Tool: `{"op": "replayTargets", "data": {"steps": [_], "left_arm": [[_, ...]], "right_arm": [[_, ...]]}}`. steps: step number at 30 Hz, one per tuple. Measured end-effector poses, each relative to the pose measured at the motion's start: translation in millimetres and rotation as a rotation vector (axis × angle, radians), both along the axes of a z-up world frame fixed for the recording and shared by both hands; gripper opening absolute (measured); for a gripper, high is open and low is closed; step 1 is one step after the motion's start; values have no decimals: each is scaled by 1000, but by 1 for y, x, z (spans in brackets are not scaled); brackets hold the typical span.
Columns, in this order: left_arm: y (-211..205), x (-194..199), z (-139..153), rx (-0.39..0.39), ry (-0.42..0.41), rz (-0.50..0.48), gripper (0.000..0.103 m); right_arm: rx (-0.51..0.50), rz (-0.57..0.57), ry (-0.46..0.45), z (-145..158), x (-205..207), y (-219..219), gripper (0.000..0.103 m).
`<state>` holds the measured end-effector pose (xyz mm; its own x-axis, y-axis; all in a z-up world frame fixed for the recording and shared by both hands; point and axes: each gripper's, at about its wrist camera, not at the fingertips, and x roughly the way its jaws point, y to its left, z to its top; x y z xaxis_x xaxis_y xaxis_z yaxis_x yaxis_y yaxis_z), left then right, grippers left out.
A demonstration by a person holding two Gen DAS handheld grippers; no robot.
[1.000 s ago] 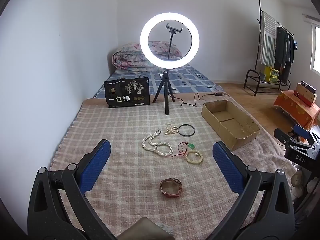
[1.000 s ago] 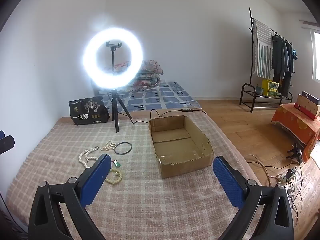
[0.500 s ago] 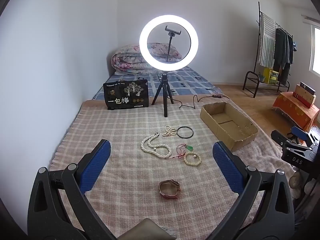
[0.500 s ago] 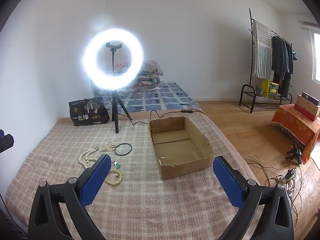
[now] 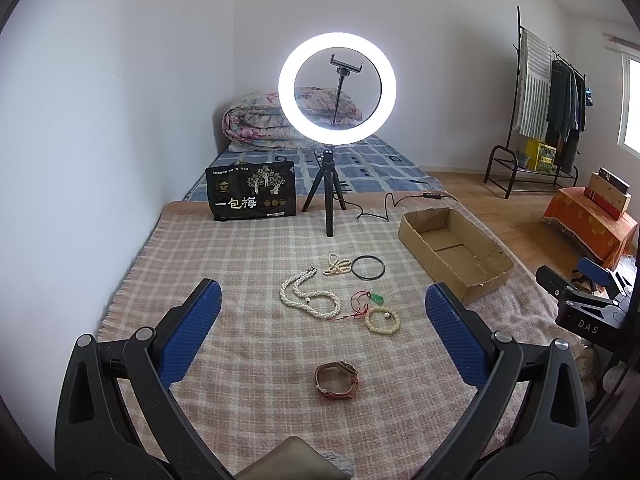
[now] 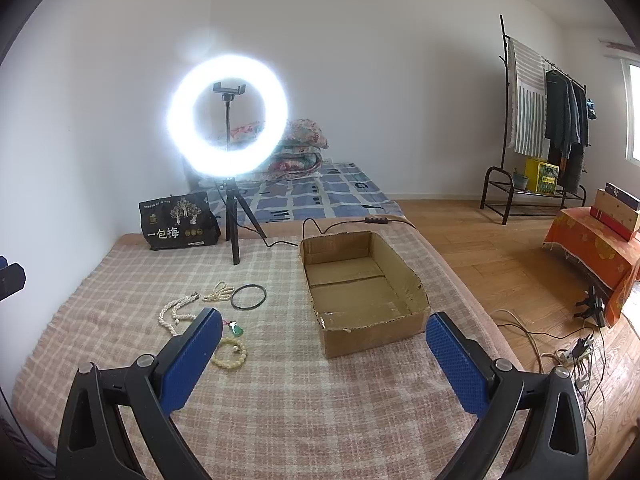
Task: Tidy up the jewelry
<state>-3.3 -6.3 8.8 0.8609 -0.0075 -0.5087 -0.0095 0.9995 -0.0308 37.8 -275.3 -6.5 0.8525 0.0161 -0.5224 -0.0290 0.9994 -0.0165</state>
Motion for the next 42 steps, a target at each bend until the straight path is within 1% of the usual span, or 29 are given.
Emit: {"op": "replayTargets", "data": {"steps": [42], "left_arm": [[1,1,2,-11,2,-1,103]], "right_arm": [[-3,6,-1,1,2,5,103]]}}
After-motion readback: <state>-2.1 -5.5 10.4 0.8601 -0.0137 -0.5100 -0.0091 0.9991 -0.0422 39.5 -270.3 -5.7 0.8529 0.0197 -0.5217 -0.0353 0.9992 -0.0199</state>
